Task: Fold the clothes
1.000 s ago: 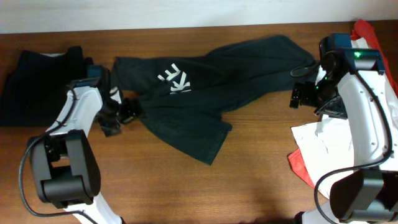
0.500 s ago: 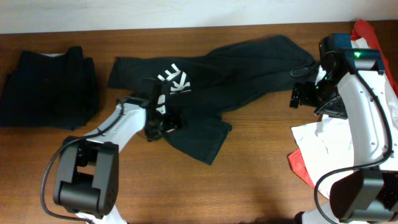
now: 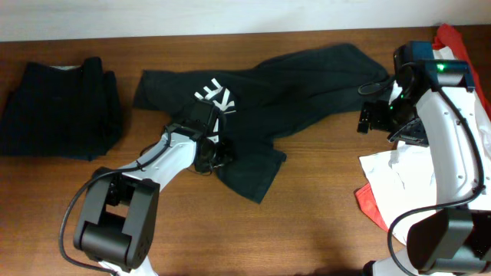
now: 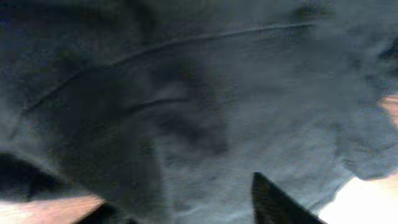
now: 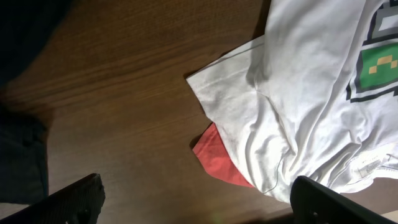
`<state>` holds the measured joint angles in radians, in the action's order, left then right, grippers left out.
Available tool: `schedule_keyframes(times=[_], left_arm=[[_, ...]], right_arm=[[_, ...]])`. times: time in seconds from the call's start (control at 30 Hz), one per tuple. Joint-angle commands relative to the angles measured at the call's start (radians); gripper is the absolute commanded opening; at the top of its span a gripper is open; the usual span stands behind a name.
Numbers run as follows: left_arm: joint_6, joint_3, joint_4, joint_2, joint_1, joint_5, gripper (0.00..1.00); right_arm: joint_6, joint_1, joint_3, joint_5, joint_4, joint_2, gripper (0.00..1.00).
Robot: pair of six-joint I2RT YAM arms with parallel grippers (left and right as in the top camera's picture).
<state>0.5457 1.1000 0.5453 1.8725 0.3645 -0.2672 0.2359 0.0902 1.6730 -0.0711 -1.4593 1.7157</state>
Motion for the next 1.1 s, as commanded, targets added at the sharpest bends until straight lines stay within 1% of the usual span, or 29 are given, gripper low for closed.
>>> schedule_keyframes(times=[0.0, 0.03, 0.07, 0.17, 0.23, 0.3, 0.37, 0.43, 0.53, 0.63, 0.77, 0.8, 0.87, 0.93, 1.07], left_arm=[[0.003, -0.034, 0.026, 0.042, 0.001, 0.078, 0.19], [0.003, -0.034, 0.032, 0.042, -0.005, 0.078, 0.06], [0.003, -0.034, 0.045, 0.042, -0.015, 0.081, 0.00], [0.001, -0.034, 0.135, 0.024, -0.084, 0.120, 0.00], [-0.039, -0.033, 0.196, 0.000, -0.141, 0.127, 0.00], [-0.121, -0.033, 0.273, -0.046, -0.227, 0.127, 0.00], [-0.168, -0.033, 0.339, -0.086, -0.299, 0.131, 0.00], [-0.198, -0.034, 0.419, -0.135, -0.396, 0.151, 0.00], [-0.230, -0.034, 0.480, -0.181, -0.528, 0.159, 0.00], [-0.238, -0.034, 0.499, -0.190, -0.592, 0.151, 0.00], [-0.249, -0.034, 0.498, -0.190, -0.595, 0.149, 0.00], [-0.249, -0.034, 0.496, -0.190, -0.595, 0.149, 0.00], [-0.249, -0.034, 0.488, -0.190, -0.593, 0.148, 0.00], [-0.249, -0.034, 0.485, -0.190, -0.587, 0.148, 0.00], [-0.249, -0.034, 0.483, -0.190, -0.575, 0.149, 0.00]], right_arm=[[0.005, 0.003, 0.014, -0.012, -0.003, -0.026, 0.99], [0.005, 0.003, 0.014, -0.012, -0.003, -0.026, 0.99], [0.005, 0.003, 0.014, -0.012, -0.003, -0.026, 0.99], [0.005, 0.003, 0.014, -0.012, -0.004, -0.026, 0.99], [0.006, 0.003, 0.014, -0.011, -0.003, -0.026, 0.99], [0.006, 0.003, 0.012, 0.009, -0.003, -0.025, 0.99], [0.007, 0.003, 0.001, 0.030, 0.001, -0.025, 0.99], [0.011, 0.003, -0.019, 0.043, 0.012, -0.025, 0.99], [0.036, 0.003, -0.072, 0.050, 0.043, -0.025, 0.99], [0.035, 0.002, -0.147, 0.114, 0.095, -0.024, 0.99], [0.037, 0.002, -0.282, 0.179, 0.240, -0.024, 0.99], [0.044, 0.002, -0.313, 0.190, 0.283, -0.024, 0.97], [0.080, 0.002, -0.379, 0.195, 0.386, -0.024, 0.88], [0.097, 0.002, -0.440, 0.195, 0.495, -0.024, 0.75], [0.165, 0.002, -0.535, 0.196, 0.686, -0.023, 0.58]])
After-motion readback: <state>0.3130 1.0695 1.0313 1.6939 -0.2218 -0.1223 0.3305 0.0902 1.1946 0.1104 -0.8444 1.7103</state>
